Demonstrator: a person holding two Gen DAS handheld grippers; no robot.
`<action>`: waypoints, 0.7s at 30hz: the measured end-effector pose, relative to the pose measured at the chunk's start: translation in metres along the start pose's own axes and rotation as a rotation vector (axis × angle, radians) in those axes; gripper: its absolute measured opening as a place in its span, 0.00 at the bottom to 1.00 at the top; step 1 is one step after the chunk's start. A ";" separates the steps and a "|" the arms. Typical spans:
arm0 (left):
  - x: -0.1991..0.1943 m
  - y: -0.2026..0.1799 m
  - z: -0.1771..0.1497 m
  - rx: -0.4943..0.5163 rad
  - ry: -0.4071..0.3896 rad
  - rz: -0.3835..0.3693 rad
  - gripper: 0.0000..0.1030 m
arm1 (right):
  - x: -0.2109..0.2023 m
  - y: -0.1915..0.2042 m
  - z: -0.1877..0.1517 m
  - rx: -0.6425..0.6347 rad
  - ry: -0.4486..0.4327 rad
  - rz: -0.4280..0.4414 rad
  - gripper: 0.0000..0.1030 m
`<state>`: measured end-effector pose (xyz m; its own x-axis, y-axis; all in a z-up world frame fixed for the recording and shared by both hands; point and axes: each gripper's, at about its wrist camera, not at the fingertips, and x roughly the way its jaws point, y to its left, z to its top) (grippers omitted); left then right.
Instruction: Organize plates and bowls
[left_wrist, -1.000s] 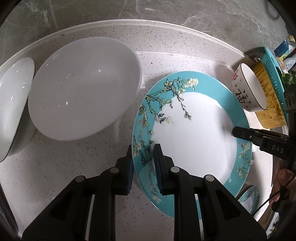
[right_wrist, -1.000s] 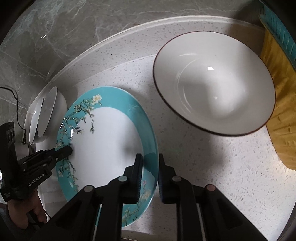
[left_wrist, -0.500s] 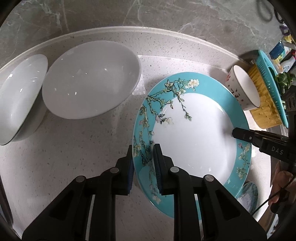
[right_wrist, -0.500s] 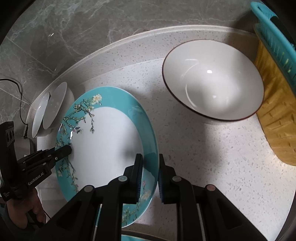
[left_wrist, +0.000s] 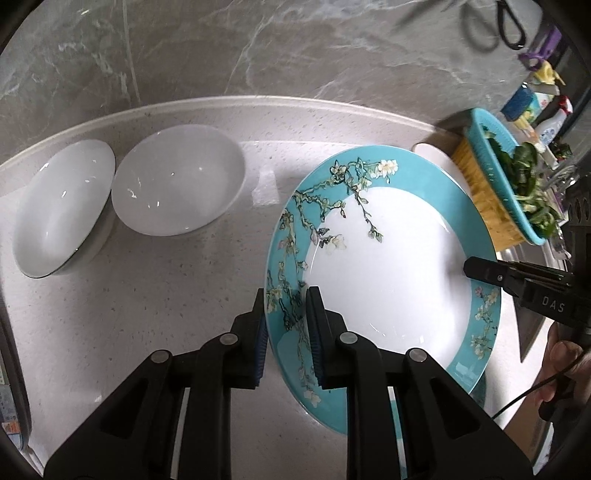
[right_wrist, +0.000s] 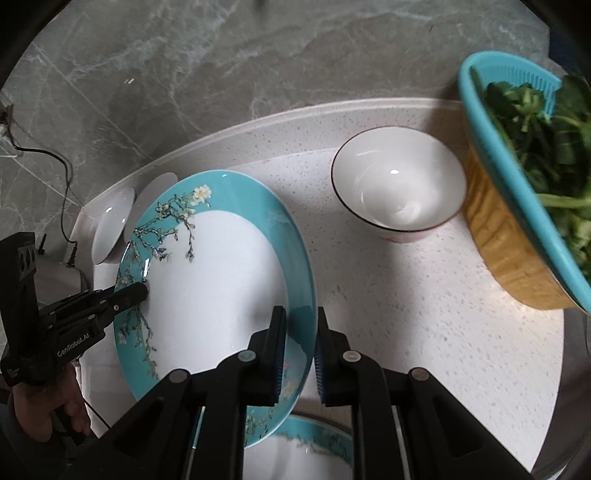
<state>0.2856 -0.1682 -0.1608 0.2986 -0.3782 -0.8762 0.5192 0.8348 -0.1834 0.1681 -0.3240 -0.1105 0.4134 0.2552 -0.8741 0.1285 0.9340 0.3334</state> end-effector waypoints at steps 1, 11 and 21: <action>-0.006 -0.003 -0.003 0.006 -0.003 -0.004 0.16 | -0.005 0.000 -0.003 -0.001 -0.005 -0.001 0.15; -0.038 -0.043 -0.047 0.062 0.010 -0.066 0.17 | -0.052 -0.006 -0.047 0.020 -0.035 -0.016 0.14; -0.034 -0.073 -0.103 0.125 0.065 -0.093 0.17 | -0.065 -0.026 -0.103 0.081 -0.020 -0.031 0.14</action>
<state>0.1547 -0.1752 -0.1638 0.1941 -0.4215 -0.8858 0.6392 0.7393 -0.2117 0.0448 -0.3391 -0.0990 0.4258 0.2203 -0.8776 0.2141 0.9178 0.3344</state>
